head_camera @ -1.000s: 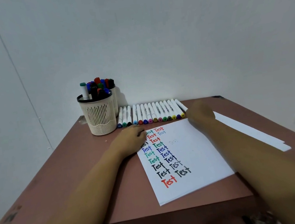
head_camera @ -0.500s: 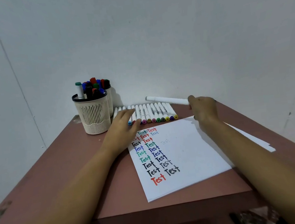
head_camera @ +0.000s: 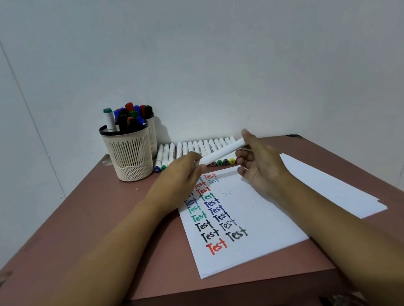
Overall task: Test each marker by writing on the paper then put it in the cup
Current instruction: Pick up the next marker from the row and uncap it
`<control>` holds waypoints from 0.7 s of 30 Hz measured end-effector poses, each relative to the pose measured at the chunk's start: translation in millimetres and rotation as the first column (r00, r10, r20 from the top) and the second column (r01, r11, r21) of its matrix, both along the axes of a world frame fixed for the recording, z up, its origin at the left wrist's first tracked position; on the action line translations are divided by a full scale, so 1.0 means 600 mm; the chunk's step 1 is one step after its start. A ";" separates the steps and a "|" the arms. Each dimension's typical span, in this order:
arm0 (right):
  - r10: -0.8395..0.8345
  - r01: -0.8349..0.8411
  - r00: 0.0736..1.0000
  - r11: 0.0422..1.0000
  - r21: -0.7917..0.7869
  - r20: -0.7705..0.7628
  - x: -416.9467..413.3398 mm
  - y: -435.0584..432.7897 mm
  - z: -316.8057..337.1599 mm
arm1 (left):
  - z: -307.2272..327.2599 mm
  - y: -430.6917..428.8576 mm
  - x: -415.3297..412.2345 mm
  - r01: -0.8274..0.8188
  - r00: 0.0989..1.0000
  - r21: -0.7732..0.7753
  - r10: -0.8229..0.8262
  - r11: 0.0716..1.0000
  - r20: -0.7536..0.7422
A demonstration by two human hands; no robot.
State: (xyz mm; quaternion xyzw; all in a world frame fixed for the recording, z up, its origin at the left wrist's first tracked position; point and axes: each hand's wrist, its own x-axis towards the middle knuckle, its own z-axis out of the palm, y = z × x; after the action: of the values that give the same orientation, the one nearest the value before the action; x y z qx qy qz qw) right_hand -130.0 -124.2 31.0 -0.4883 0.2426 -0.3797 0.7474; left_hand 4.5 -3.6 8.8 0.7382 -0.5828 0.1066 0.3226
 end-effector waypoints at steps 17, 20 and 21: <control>0.311 -0.318 0.947 0.888 -0.333 -0.078 0.014 0.018 -0.022 | 0.001 0.000 -0.012 0.023 0.966 -0.106 -0.050 0.994 -0.255; 0.300 -0.301 0.952 0.890 -0.343 -0.058 0.012 0.020 -0.020 | 0.000 0.002 -0.011 -0.011 0.948 -0.136 -0.033 0.991 -0.317; 0.280 -0.283 0.958 0.897 -0.339 -0.058 0.011 0.021 -0.019 | 0.001 0.001 -0.012 -0.025 0.944 -0.139 -0.022 0.990 -0.329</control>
State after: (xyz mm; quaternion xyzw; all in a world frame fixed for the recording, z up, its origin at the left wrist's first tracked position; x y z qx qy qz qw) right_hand -123.1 -111.6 19.4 -0.6426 0.1021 -0.3023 0.6965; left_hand -2.8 -2.9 9.3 0.7215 -0.5110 0.0229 0.4666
